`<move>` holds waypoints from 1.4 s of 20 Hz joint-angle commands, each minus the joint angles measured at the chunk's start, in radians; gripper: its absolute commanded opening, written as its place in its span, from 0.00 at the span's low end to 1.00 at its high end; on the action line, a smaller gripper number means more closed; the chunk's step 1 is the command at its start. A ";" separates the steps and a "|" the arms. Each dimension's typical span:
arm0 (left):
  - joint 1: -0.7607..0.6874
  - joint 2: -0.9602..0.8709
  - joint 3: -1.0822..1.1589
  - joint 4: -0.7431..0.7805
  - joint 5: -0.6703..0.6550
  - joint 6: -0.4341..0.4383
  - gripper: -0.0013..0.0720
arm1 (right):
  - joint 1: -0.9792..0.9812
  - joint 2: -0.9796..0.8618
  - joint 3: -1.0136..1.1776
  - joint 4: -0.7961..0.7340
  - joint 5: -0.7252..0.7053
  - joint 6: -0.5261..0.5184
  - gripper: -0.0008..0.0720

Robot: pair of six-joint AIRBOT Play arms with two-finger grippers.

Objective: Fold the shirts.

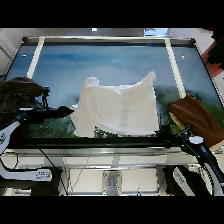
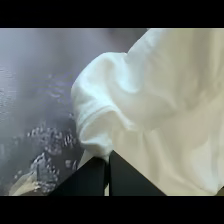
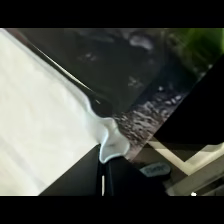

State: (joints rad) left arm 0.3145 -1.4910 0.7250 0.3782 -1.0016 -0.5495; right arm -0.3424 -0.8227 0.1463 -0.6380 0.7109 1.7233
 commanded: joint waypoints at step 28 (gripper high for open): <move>-0.015 0.517 0.858 0.483 -0.254 -0.631 0.03 | 0.004 -0.082 1.312 -0.272 0.434 -0.485 0.06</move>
State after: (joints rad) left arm 0.3111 -0.8162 1.6154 0.8787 -1.1465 -1.1473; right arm -0.3420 -0.6941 1.4479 -1.0657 1.0668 1.3159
